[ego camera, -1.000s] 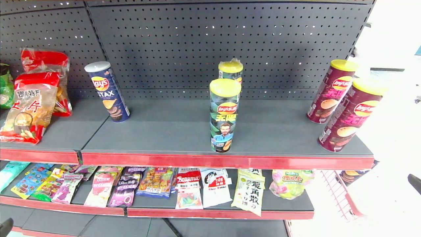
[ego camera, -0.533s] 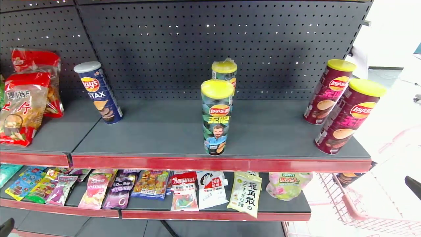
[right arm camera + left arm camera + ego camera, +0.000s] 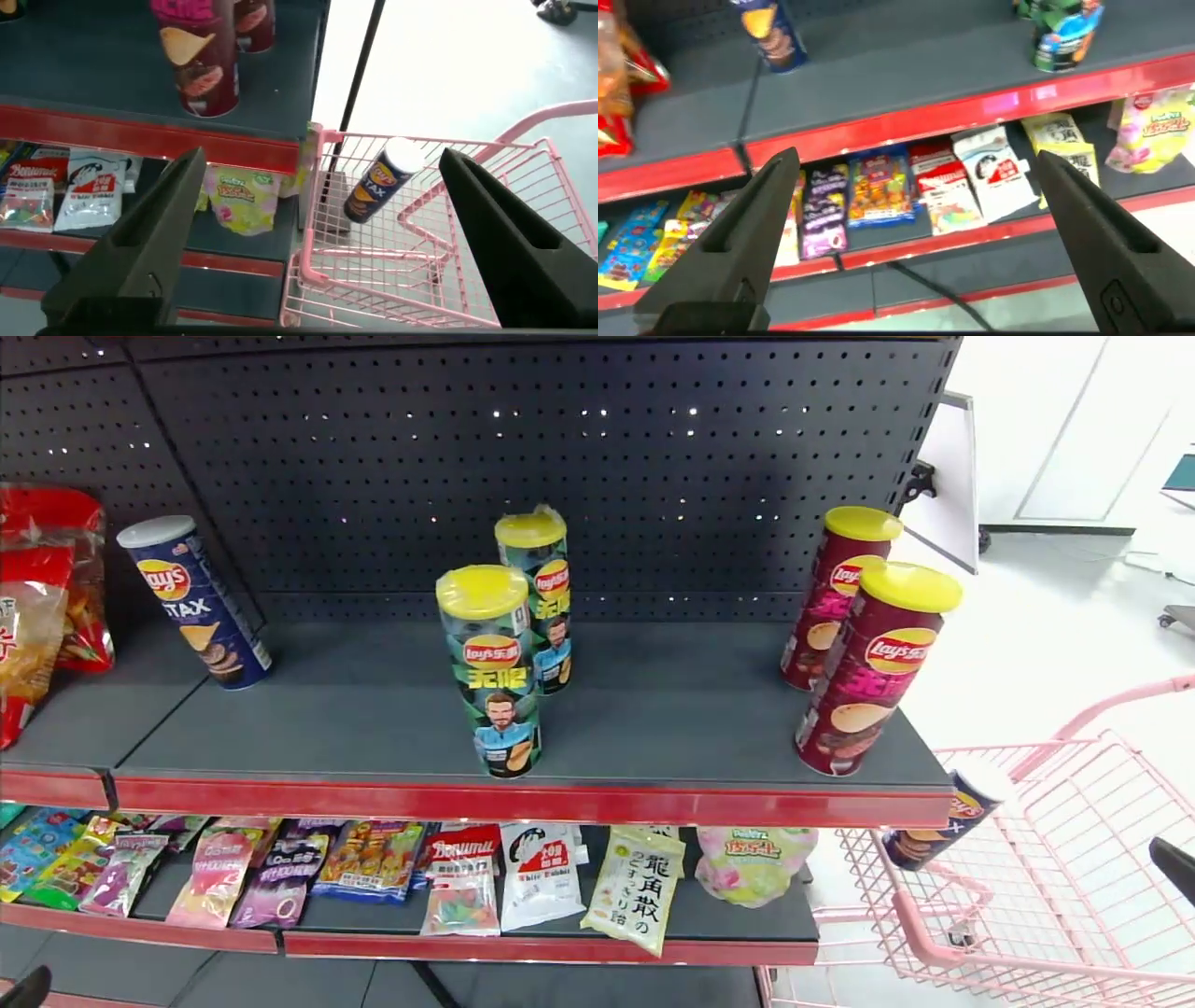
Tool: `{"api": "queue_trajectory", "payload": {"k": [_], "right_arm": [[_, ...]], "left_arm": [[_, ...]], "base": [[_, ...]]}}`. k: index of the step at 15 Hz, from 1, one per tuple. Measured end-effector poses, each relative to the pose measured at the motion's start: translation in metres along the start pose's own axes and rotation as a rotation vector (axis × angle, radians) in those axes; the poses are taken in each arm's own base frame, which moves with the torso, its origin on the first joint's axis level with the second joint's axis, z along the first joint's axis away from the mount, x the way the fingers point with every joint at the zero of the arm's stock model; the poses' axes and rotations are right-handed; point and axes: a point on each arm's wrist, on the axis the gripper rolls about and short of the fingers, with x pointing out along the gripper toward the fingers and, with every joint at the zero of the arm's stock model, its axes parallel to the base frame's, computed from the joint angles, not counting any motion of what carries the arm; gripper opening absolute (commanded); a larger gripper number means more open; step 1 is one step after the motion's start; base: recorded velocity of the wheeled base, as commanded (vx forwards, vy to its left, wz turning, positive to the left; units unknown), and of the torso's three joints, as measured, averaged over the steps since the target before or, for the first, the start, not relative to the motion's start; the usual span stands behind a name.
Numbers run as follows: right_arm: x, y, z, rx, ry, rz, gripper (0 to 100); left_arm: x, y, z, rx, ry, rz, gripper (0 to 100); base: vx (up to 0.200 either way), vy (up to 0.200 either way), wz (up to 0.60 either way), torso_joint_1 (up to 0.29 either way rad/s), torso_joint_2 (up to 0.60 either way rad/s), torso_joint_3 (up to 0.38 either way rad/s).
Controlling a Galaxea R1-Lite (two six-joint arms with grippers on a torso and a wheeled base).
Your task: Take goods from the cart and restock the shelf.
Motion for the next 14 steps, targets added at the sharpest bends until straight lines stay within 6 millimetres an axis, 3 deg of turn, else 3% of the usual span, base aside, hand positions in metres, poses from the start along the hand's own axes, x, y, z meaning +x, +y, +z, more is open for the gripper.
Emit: {"api": "queue_trajectory", "payload": {"k": [6, 12, 14], "right_arm": [[0.0003, 0.0, -0.0006, 0.001, 0.003, 0.0, 100], [0.0001, 0.0, -0.0003, 0.0, 0.001, 0.0, 100], [0.0001, 0.0001, -0.0006, 0.001, 0.002, 0.0, 100]], "left_arm": [[-0.0011, -0.0001, -0.0026, 0.002, -0.003, 0.001, 100], [-0.0068, 0.001, -0.0046, 0.034, -0.031, 0.004, 100], [-0.0075, 0.001, -0.0053, 0.043, -0.03, 0.005, 100]], "base": [[0.0, -0.2, 0.0, 0.0, 0.0, 0.002], [0.0, 0.0, 0.0, 0.0, 0.0, 0.0], [-0.2, -0.1, 0.0, 0.002, 0.0, -0.002]]}}
